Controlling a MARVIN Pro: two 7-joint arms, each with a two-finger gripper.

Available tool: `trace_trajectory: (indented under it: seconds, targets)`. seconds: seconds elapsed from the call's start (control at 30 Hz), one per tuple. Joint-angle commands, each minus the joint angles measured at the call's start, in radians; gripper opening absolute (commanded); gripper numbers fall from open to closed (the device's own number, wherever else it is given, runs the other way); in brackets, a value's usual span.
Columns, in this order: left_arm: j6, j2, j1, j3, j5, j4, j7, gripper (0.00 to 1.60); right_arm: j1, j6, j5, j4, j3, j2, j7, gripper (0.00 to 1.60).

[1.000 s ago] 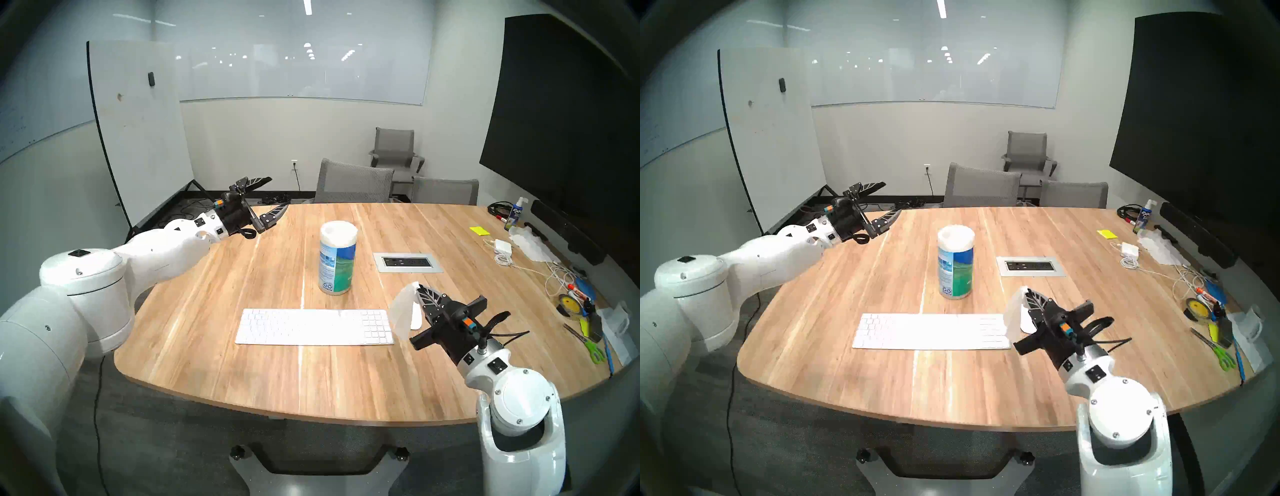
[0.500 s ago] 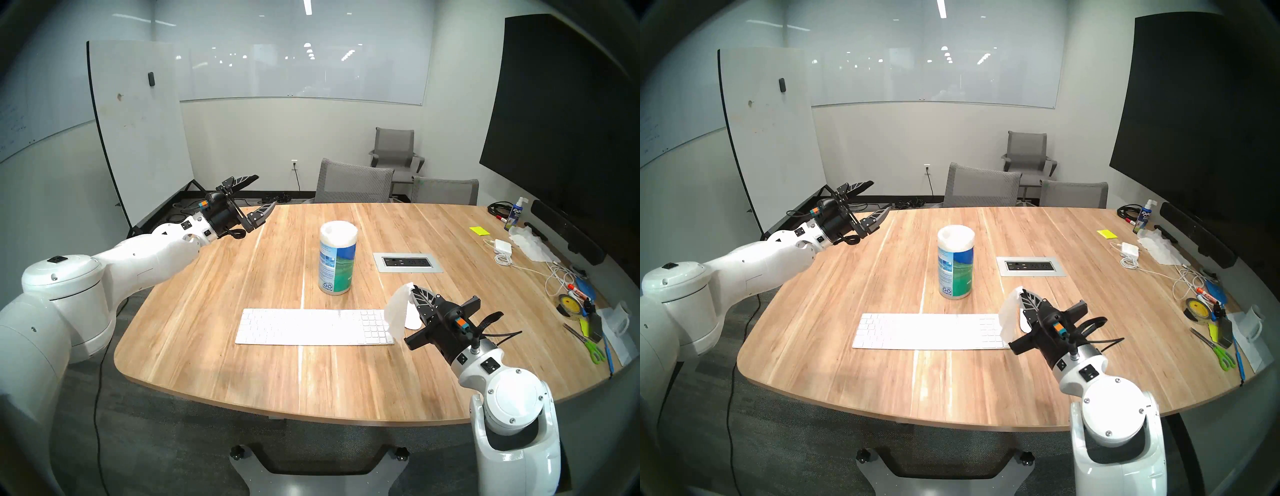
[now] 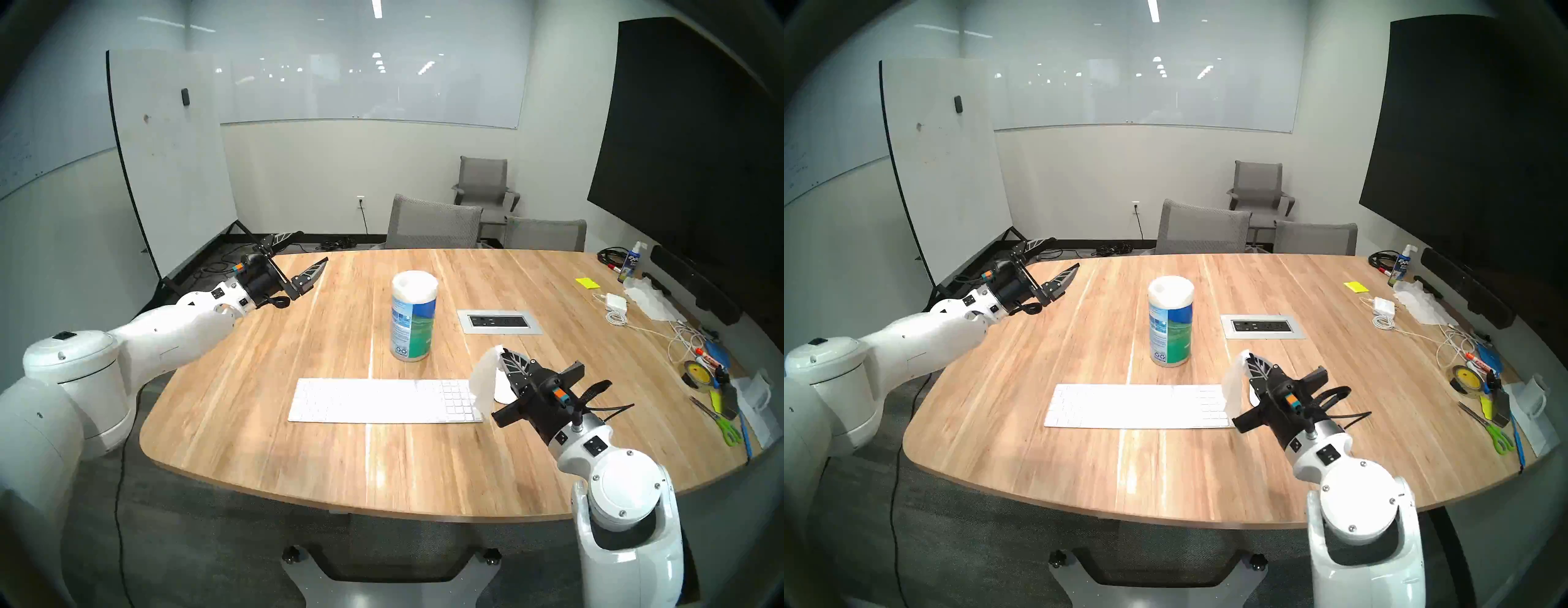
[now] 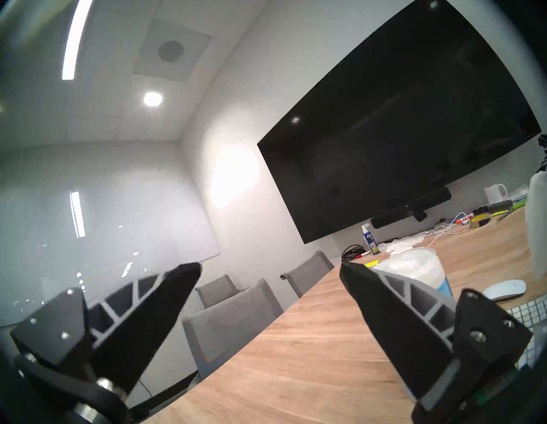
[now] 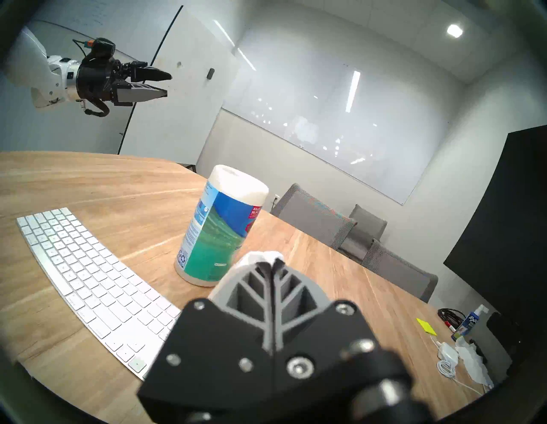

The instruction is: Wipe the keyboards and mice with a disinfecting wipe, then set the wipe down

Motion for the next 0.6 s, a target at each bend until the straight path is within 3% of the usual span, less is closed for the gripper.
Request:
trace_trajectory:
  seconds: [0.0,0.57]
  targets:
    - [-0.001,-0.015,0.004,-0.072,-0.001,0.002,0.01,1.6,0.019,-0.001,-0.01,-0.011,-0.02,-0.003,-0.004,0.0]
    - [-0.001,-0.028,0.042,-0.188,0.076,0.021,0.045,1.6,0.013,0.001,-0.037,-0.023,-0.028,-0.004,0.0,0.0]
